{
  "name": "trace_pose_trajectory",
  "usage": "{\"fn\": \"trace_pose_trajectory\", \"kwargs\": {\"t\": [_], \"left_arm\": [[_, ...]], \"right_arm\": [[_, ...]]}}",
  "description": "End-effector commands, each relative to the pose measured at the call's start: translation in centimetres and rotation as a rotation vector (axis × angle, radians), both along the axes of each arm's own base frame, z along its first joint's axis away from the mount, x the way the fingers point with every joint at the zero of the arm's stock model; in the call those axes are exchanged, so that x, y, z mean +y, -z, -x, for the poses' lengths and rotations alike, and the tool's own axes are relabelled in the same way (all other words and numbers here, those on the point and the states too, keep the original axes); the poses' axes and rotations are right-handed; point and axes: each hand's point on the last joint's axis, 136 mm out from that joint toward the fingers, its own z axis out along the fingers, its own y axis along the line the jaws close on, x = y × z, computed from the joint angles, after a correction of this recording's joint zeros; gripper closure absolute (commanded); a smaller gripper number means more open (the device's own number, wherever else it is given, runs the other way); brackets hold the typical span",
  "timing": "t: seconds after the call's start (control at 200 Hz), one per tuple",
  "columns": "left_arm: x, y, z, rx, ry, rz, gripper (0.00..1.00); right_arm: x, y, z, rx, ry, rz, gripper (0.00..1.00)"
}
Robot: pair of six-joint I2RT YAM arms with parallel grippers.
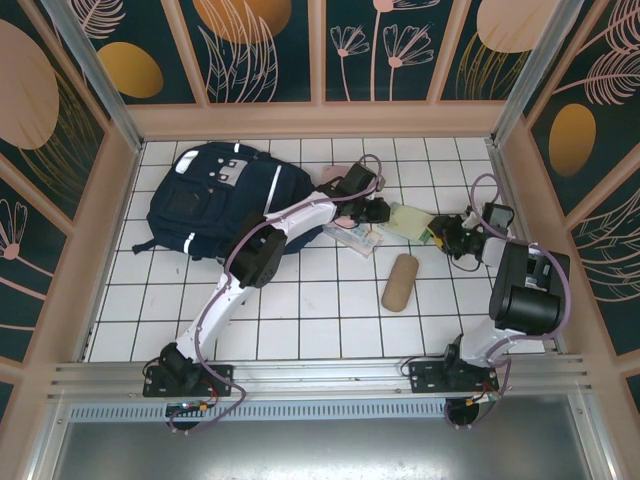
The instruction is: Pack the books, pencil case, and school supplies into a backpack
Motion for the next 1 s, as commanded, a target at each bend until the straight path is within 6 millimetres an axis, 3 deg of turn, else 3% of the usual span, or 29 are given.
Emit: {"fn": "trace_pose_trajectory", "kwargs": {"t": [0.0,0.22,0.455,0.65,0.705,0.75,0.851,0.996], "left_arm": [[-2.4,1.3,5.3,0.107,0.141,0.026,0.77],[-2.6,1.1,5.5,0.109,0.160,0.039,0.77],[-3.0,0.6,5.9,0.121,0.184,0.065,0.77],[-2.8,0.6,5.9,0.118,0.191,0.056,0.77],[-2.7,0.6,5.9,0.115,0.191,0.049,0.76],[-2.6,0.7,5.9,0.116,0.192,0.046,0.77],[-2.3,0.7,5.8,0.113,0.189,0.037,0.76],[-1.7,0.4,5.1,0.100,0.171,0.035,0.76]], "right_arm": [[4.0,-2.6,-0.9,-0.104,-0.157,-0.071,0.68],[4.4,-2.7,-1.2,-0.106,-0.170,-0.090,0.68],[6.2,-5.7,-1.8,-0.227,-0.224,-0.157,0.68],[6.4,-3.9,-2.3,-0.161,-0.207,-0.105,0.67],[5.8,-3.1,-2.4,-0.120,-0.184,-0.072,0.63],[5.7,-2.8,-2.4,-0.109,-0.185,-0.059,0.66],[5.1,-3.0,-2.4,-0.112,-0.161,-0.039,0.71],[4.0,-3.5,-2.2,-0.105,-0.142,0.002,0.68]]}}
